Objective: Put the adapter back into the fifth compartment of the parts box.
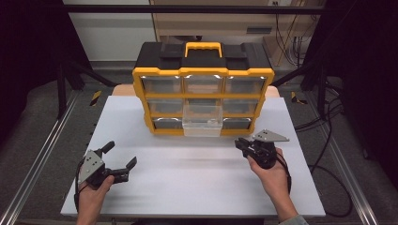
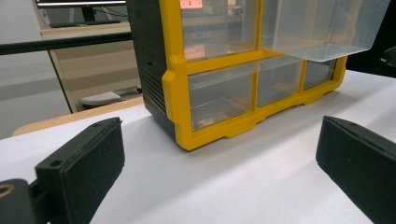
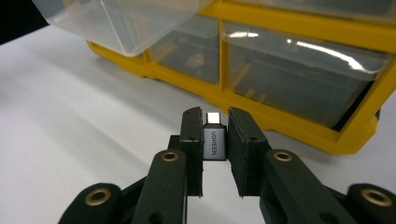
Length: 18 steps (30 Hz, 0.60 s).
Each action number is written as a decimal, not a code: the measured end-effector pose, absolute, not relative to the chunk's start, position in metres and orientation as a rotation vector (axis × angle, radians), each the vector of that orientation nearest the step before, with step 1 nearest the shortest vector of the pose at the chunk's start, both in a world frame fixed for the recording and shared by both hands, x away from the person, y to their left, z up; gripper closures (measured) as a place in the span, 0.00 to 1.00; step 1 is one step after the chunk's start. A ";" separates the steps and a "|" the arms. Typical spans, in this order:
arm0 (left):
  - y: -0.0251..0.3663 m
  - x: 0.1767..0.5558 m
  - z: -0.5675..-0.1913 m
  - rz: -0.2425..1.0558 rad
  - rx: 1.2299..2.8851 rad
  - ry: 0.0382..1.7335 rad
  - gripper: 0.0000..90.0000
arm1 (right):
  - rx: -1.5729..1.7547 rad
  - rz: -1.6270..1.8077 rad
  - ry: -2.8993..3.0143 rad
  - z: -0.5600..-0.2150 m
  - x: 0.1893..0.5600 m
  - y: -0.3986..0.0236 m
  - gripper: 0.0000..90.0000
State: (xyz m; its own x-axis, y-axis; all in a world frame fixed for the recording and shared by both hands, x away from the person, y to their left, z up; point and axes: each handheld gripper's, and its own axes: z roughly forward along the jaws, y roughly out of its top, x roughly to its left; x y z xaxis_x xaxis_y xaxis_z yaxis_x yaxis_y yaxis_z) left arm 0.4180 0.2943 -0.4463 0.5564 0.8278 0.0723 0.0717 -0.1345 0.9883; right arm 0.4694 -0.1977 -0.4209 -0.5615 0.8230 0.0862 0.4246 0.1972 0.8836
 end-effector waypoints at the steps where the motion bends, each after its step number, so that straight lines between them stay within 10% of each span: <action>1: 0.294 0.418 -0.446 0.781 1.589 0.781 0.01 | 1.162 1.330 2.063 -0.420 0.469 -0.198 0.85; 18: 0.297 0.417 -0.447 0.781 1.587 0.790 0.01 | 1.103 1.416 1.994 -0.392 0.464 -0.200 0.85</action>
State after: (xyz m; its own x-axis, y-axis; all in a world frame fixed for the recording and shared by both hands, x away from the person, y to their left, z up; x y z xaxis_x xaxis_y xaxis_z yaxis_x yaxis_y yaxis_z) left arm 0.4166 0.2975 -0.4473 0.5533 0.8302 0.0681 0.0773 -0.1326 0.9881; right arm 0.4643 -0.2001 -0.3917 -0.5760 0.8133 0.0821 0.3456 0.1513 0.9261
